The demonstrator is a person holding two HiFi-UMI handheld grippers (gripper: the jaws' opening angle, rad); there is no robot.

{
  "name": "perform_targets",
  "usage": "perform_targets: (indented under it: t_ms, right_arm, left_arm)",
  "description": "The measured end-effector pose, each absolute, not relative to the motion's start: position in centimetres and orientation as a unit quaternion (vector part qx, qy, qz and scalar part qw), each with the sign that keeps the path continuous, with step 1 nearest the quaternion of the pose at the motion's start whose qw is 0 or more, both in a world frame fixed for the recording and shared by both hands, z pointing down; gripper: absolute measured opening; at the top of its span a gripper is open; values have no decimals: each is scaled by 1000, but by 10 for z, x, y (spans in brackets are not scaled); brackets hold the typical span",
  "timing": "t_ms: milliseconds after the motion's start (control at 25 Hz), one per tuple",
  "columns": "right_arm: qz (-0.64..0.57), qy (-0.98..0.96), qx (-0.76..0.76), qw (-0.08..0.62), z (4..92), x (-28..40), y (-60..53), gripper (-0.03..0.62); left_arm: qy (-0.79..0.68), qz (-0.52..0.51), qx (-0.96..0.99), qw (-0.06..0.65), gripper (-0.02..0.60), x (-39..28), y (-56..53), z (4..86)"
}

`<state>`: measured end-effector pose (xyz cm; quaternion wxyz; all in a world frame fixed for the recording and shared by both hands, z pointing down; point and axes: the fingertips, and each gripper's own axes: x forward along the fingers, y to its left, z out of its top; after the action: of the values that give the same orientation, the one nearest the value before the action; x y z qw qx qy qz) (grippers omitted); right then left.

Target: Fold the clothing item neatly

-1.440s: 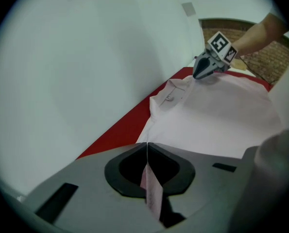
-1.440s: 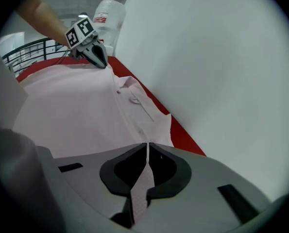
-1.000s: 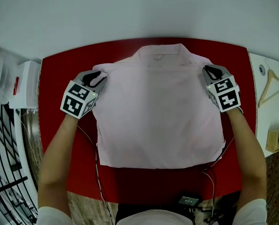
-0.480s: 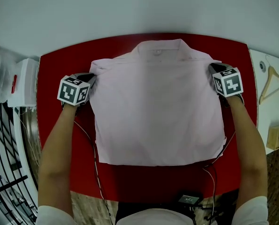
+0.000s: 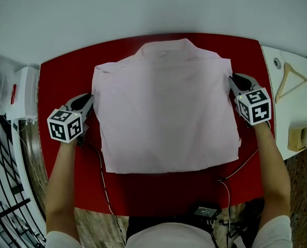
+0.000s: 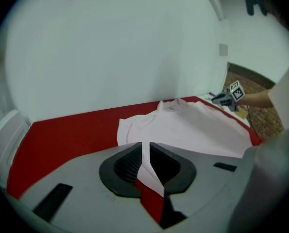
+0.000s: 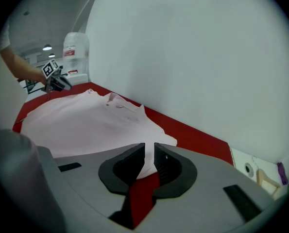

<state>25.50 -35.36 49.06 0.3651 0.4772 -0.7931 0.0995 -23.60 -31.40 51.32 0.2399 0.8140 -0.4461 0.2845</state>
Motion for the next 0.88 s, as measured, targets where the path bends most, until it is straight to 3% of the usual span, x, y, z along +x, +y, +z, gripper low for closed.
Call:
perform_targets:
  t_ms: [120,240,400,880]
  right_arm:
    - [132,-800,471,348,488,263,-301,97]
    - [162,-794,473,347,494,275,-247,103]
    - [198,-782,478,349,506,290,-191,103]
    - [235,-760,495,349,523,289,-113,103]
  left_arm:
    - [-440,229,818,291,49,-233,-258,504]
    - [-436,203,810,335,89,-234,-202,508]
    - [-436,194,796,373,92,-232,-145,522]
    - [-427,171,807,370,92,-207,-86,519]
